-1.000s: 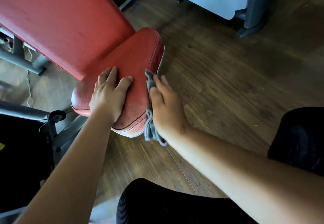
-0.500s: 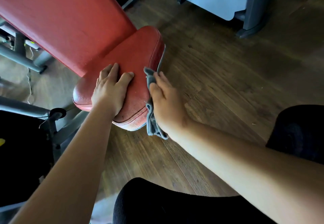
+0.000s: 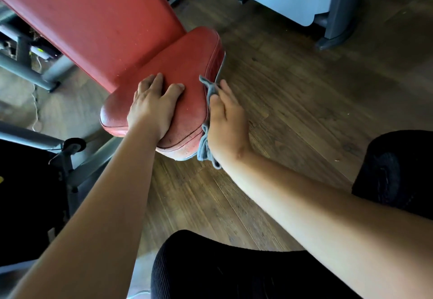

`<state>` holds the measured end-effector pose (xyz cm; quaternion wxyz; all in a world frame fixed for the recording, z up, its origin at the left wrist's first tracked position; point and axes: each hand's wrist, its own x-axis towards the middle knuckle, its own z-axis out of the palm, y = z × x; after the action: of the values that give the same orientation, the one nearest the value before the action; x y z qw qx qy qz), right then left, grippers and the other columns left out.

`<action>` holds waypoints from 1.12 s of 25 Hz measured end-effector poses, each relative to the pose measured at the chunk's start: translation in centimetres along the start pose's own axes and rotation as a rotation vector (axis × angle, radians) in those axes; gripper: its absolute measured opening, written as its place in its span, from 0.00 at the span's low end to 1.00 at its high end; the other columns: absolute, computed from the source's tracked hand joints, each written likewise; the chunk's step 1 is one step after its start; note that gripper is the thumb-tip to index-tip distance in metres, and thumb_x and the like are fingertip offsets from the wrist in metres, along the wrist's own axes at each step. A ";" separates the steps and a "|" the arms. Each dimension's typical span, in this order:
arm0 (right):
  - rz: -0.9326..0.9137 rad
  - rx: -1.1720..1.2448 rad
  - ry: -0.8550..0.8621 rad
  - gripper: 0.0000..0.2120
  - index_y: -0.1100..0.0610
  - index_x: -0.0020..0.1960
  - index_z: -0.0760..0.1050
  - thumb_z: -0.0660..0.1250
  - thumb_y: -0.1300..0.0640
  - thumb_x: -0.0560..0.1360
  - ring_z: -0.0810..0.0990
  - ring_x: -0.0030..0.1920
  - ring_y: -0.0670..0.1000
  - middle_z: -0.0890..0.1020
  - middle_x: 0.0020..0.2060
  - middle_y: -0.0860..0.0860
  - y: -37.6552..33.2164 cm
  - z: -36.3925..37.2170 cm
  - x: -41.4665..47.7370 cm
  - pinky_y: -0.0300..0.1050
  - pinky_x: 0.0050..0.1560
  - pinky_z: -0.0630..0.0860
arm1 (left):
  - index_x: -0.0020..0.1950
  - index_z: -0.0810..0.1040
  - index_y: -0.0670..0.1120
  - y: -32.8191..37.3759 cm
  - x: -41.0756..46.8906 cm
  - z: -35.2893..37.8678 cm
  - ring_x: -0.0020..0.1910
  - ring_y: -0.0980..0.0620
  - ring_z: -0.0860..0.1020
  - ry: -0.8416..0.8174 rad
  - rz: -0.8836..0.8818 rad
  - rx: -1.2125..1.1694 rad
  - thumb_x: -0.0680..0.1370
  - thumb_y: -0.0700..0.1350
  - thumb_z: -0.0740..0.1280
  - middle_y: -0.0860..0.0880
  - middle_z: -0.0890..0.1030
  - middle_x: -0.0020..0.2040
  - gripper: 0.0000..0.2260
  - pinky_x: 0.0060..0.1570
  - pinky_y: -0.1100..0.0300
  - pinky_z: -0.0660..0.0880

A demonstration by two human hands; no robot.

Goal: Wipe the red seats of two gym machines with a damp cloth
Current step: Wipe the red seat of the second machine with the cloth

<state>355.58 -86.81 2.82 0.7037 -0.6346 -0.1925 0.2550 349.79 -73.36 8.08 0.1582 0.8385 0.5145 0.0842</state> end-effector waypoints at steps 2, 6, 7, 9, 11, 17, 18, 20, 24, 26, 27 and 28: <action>-0.056 -0.002 0.013 0.23 0.59 0.79 0.64 0.52 0.56 0.85 0.56 0.80 0.45 0.59 0.81 0.52 0.2 0.6 -2.9 0.34 0.78 0.53 | 0.82 0.63 0.56 -0.2 -0.1 -0.1 0.80 0.51 0.60 0.001 0.004 0.004 0.78 0.68 0.56 0.57 0.61 0.82 0.34 0.75 0.48 0.59; -0.034 0.067 0.095 0.21 0.58 0.76 0.68 0.53 0.56 0.84 0.62 0.77 0.43 0.64 0.80 0.51 0.6 0.3 -1.7 0.37 0.77 0.58 | 0.82 0.62 0.56 -0.1 -0.1 0.1 0.81 0.50 0.59 -0.007 0.011 0.005 0.79 0.68 0.56 0.57 0.61 0.82 0.34 0.75 0.47 0.59; 0.001 0.088 0.122 0.22 0.59 0.76 0.68 0.53 0.56 0.84 0.62 0.77 0.44 0.65 0.79 0.51 0.5 0.6 -1.3 0.38 0.77 0.59 | 0.82 0.62 0.56 -0.1 0.0 0.1 0.81 0.50 0.59 -0.003 0.011 0.007 0.79 0.68 0.57 0.57 0.61 0.82 0.33 0.75 0.47 0.59; -0.008 0.119 0.114 0.23 0.58 0.79 0.62 0.52 0.57 0.85 0.57 0.79 0.42 0.60 0.81 0.51 0.4 1.5 -3.5 0.35 0.77 0.55 | 0.82 0.63 0.56 -0.2 0.1 0.1 0.81 0.50 0.59 0.006 0.011 0.010 0.79 0.68 0.57 0.57 0.61 0.82 0.33 0.75 0.47 0.59; -0.038 0.105 0.084 0.25 0.58 0.81 0.56 0.53 0.58 0.85 0.52 0.80 0.41 0.54 0.82 0.51 0.5 2.3 -6.9 0.30 0.76 0.53 | 0.82 0.63 0.56 -0.2 0.0 0.1 0.81 0.50 0.59 0.001 0.020 0.010 0.79 0.68 0.56 0.57 0.61 0.82 0.34 0.76 0.47 0.59; 0.003 0.086 0.125 0.22 0.58 0.75 0.68 0.51 0.55 0.83 0.63 0.76 0.43 0.65 0.79 0.53 0.5 1.1 -1.7 0.20 0.67 0.55 | 0.81 0.64 0.56 -0.5 0.3 0.2 0.80 0.50 0.60 0.018 0.026 -0.014 0.79 0.67 0.57 0.57 0.61 0.81 0.32 0.75 0.48 0.59; -0.003 0.066 0.120 0.22 0.58 0.76 0.68 0.52 0.56 0.84 0.62 0.77 0.44 0.65 0.79 0.52 0.6 1.1 -2.6 0.21 0.68 0.54 | 0.81 0.64 0.56 -0.5 0.3 0.2 0.80 0.50 0.60 0.020 0.027 -0.016 0.79 0.67 0.57 0.57 0.62 0.81 0.32 0.75 0.48 0.59; -0.038 0.055 0.105 0.21 0.57 0.78 0.65 0.52 0.58 0.86 0.59 0.77 0.41 0.61 0.80 0.51 0.5 1.3 -5.0 0.21 0.69 0.52 | 0.81 0.64 0.56 -0.6 0.2 0.2 0.80 0.50 0.61 0.018 0.033 -0.016 0.79 0.68 0.58 0.57 0.62 0.81 0.32 0.75 0.47 0.60; 0.056 0.094 0.040 0.23 0.55 0.75 0.70 0.53 0.52 0.83 0.64 0.78 0.46 0.67 0.78 0.52 1.8 0.5 -0.2 0.44 0.79 0.58 | 0.81 0.65 0.57 -0.5 0.3 0.1 0.80 0.50 0.61 0.012 0.025 -0.021 0.78 0.68 0.58 0.57 0.63 0.81 0.32 0.75 0.47 0.60; 0.067 0.100 0.024 0.25 0.52 0.73 0.73 0.52 0.46 0.80 0.70 0.75 0.49 0.74 0.74 0.52 2.0 0.4 0.6 0.55 0.77 0.65 | 0.80 0.65 0.57 -0.5 0.2 0.1 0.80 0.50 0.61 0.014 0.015 -0.019 0.78 0.68 0.58 0.58 0.63 0.81 0.32 0.74 0.47 0.60; 0.029 0.107 0.034 0.25 0.51 0.73 0.72 0.52 0.46 0.80 0.71 0.74 0.48 0.75 0.72 0.51 2.1 0.6 -0.3 0.55 0.75 0.67 | 0.80 0.66 0.58 -0.5 0.2 0.1 0.80 0.50 0.61 0.012 0.010 -0.021 0.78 0.69 0.58 0.58 0.63 0.81 0.32 0.74 0.47 0.61; -0.022 0.113 0.038 0.23 0.51 0.74 0.71 0.53 0.48 0.81 0.72 0.73 0.47 0.75 0.72 0.50 2.4 0.8 -1.7 0.54 0.75 0.67 | 0.80 0.66 0.58 -0.5 0.2 0.0 0.80 0.50 0.62 0.006 0.006 -0.025 0.78 0.69 0.58 0.58 0.63 0.80 0.32 0.74 0.47 0.61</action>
<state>353.46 -87.02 0.68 0.7447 -0.5966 -0.1713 0.2454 349.50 -72.96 7.90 0.1668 0.8379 0.5113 0.0936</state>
